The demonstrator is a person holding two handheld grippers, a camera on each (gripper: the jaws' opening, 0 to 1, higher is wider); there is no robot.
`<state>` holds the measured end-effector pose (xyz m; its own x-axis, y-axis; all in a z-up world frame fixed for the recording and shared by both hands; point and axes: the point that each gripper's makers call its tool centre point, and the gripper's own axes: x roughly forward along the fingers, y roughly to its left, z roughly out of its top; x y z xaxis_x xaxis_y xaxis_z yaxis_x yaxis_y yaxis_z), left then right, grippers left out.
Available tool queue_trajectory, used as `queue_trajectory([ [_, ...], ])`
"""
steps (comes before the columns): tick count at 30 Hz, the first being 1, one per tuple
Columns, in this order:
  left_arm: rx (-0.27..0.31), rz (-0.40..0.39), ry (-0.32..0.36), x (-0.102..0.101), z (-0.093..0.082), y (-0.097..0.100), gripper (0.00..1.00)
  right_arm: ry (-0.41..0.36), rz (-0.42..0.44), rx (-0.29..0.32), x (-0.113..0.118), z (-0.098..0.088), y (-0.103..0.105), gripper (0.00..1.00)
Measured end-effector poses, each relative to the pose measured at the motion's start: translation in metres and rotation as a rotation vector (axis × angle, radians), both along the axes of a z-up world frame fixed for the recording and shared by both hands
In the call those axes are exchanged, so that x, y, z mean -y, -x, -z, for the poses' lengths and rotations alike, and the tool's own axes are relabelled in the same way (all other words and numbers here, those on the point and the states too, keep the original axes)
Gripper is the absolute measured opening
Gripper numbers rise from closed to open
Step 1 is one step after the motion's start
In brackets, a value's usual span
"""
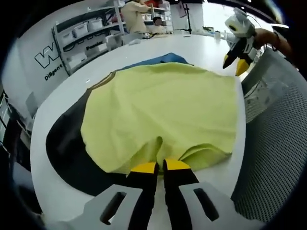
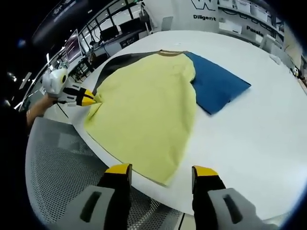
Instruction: Fold the garment on the visible template until the final outline fits inside the template.
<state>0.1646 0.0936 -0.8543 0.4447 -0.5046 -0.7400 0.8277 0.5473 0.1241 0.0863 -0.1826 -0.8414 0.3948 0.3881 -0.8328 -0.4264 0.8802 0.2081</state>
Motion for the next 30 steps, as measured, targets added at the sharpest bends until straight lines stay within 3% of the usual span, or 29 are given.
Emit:
queue_trajectory([
  [6,-0.026,-0.018,0.016,-0.008,-0.012,0.012,0.08,0.010,0.011,-0.013,0.004,0.002,0.003,0.41],
  [12,-0.075,-0.068,-0.019,-0.033,-0.019,0.034,0.08,0.018,0.016,-0.029,0.005,0.005,0.006,0.36],
  [17,-0.180,-0.152,-0.081,-0.057,-0.009,0.060,0.08,0.029,0.023,-0.046,0.004,0.010,0.007,0.32],
  [19,-0.184,-0.167,-0.088,-0.063,-0.004,0.062,0.08,0.028,0.025,-0.050,0.003,0.011,0.007,0.29],
  [20,-0.228,-0.196,-0.097,-0.070,0.002,0.068,0.09,0.017,0.040,-0.045,0.002,0.011,0.004,0.28],
  [24,-0.314,-0.291,-0.052,-0.074,0.008,0.076,0.09,0.019,0.053,-0.045,0.003,0.011,0.002,0.26],
  [30,-0.326,-0.301,-0.073,-0.077,0.017,0.075,0.09,0.024,0.062,-0.051,0.006,0.014,0.003,0.25],
])
